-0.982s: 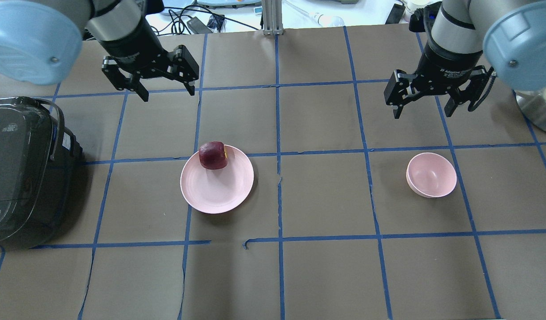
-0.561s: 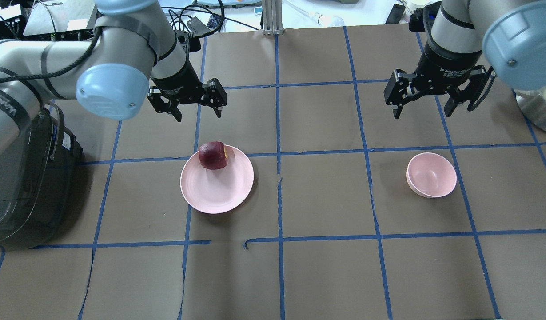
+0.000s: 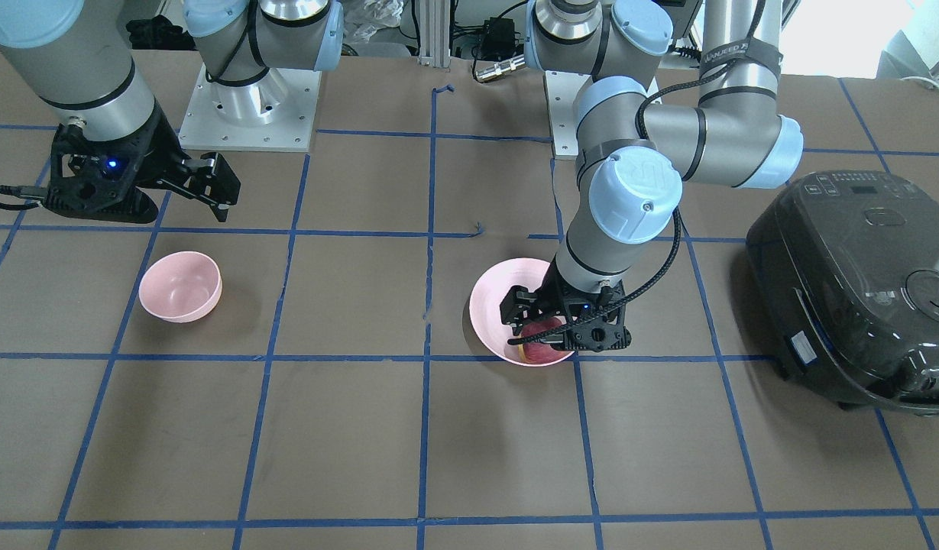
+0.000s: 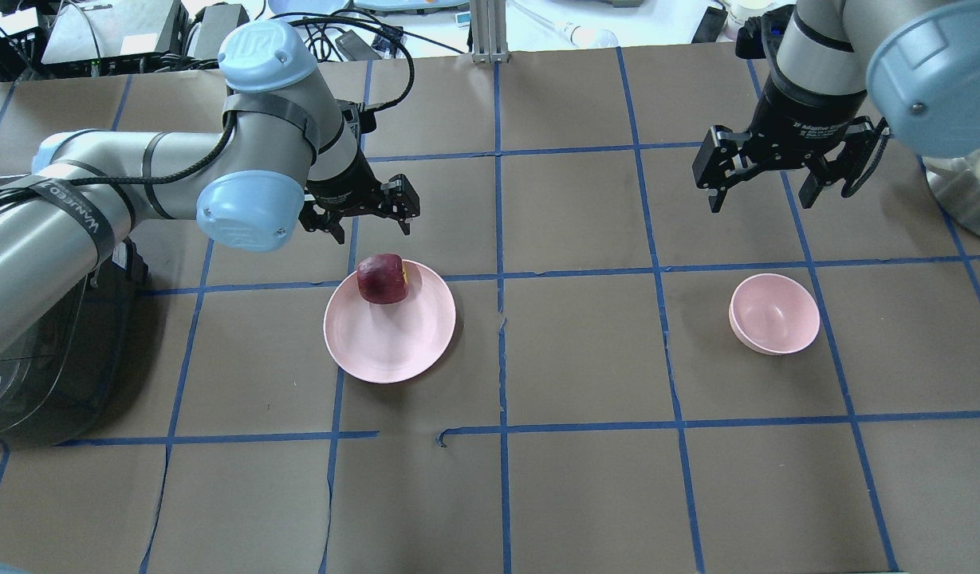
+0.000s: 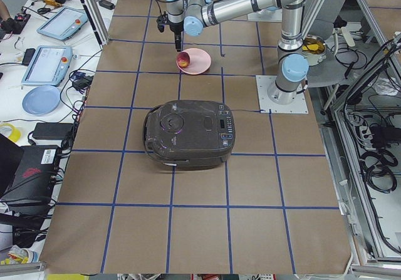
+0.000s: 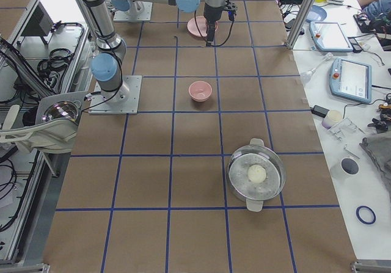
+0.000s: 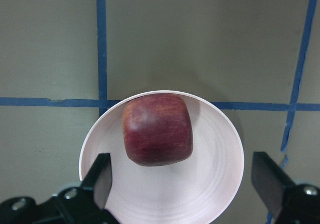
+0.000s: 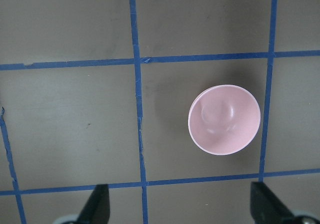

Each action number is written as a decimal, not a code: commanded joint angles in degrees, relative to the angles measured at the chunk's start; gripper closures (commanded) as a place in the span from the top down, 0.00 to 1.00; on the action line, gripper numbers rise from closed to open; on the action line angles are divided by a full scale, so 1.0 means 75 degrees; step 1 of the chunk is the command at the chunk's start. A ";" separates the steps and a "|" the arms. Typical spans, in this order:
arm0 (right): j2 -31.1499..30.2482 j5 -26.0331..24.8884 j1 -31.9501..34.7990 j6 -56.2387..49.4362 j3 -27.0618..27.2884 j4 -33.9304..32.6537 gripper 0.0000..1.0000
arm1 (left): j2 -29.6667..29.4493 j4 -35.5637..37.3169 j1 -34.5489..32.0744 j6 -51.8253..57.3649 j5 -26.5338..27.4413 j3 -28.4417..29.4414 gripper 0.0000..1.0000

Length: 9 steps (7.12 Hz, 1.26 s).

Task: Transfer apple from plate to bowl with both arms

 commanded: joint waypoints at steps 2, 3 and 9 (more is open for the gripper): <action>0.0039 -0.0003 -0.0070 -0.0264 0.0011 -0.0023 1.00 | -0.0300 0.0299 0.0002 0.0005 0.0043 -0.0140 1.00; 0.0039 -0.0003 -0.0186 -0.0579 0.0011 -0.0023 1.00 | -0.0335 0.0287 0.0002 -0.0018 0.0043 -0.0187 1.00; 0.0718 0.0700 -0.2412 -0.4234 0.1180 -0.1461 1.00 | -0.0617 0.0322 0.0026 -0.0159 0.0043 -0.0410 1.00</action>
